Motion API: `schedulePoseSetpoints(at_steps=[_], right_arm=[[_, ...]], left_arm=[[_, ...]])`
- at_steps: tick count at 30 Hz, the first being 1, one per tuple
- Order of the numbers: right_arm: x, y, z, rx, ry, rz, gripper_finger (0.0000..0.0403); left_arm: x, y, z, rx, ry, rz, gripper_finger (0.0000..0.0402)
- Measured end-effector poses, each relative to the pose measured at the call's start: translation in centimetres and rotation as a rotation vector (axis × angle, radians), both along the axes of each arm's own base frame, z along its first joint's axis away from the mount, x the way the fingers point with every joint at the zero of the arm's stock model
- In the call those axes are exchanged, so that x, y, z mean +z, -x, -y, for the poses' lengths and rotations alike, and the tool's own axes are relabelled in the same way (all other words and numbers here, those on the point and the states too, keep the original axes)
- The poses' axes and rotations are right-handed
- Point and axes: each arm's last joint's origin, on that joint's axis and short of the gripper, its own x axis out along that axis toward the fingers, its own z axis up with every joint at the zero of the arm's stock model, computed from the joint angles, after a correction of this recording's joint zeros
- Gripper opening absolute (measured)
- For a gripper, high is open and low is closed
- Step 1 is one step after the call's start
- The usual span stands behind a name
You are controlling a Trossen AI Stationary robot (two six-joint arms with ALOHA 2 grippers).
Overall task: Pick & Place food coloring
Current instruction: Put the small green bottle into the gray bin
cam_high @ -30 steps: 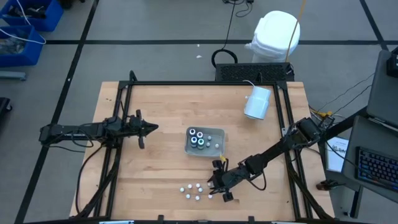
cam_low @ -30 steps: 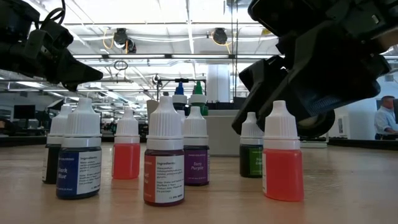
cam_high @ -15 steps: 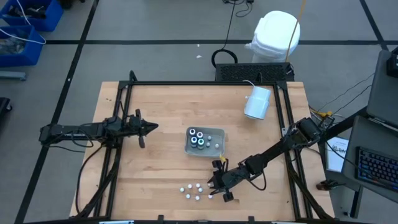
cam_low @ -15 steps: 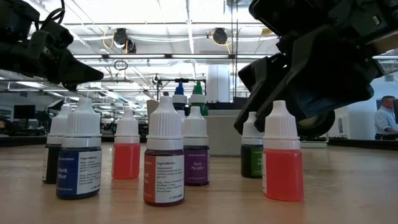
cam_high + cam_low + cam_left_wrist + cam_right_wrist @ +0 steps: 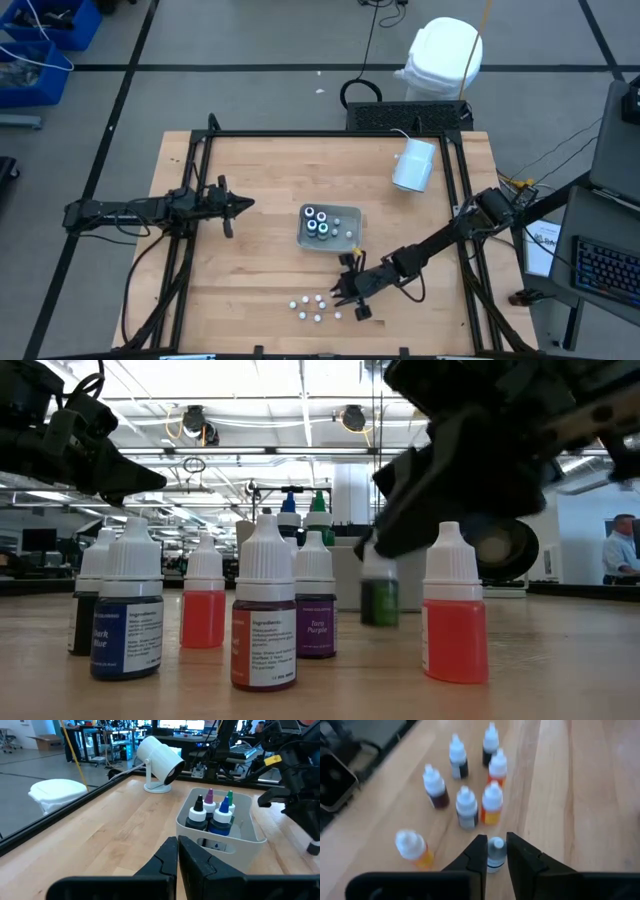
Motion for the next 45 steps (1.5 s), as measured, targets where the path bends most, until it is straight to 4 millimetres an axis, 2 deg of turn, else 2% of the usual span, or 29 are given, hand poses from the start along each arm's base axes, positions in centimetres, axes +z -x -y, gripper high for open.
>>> schedulePoseSetpoints(at_steps=[4,10,12,15,19,22,28,36,45], right_arm=[[2.0,-0.2,-0.1,0.029,0.017,0.073,0.0047],[7.4,0.8,0.3,-0.016,0.142,0.162,0.0045],[9.5,1.3,0.9,-0.088,0.184,0.19,0.0045],[11.8,2.3,2.3,-0.293,0.281,0.234,0.0045],[12.9,2.7,4.6,-0.52,0.343,0.293,0.0045],[12.1,2.1,6.2,-0.55,0.308,0.26,0.0045],[9.0,1.2,8.7,-0.63,0.267,0.169,0.0045],[7.0,1.6,10.1,-0.689,0.169,0.108,0.0045],[4.5,2.9,11.2,-0.773,0.114,0.053,0.0045]], left_arm=[[0.0,0.0,0.0,0.0,0.0,-0.001,0.0019],[0.0,0.0,0.0,0.002,0.013,0.002,0.0019],[0.0,0.0,0.0,0.002,0.013,0.002,0.0019],[0.0,0.0,0.0,0.002,0.012,0.001,0.0019],[0.0,0.0,0.0,0.001,0.01,0.001,0.0019],[0.0,0.0,0.0,0.002,0.01,0.001,0.0019],[0.0,0.0,0.0,0.001,0.012,0.001,0.0019],[0.0,0.0,0.0,0.001,0.008,0.001,0.0019],[0.2,0.0,0.0,0.002,-0.004,0.019,0.0019]])
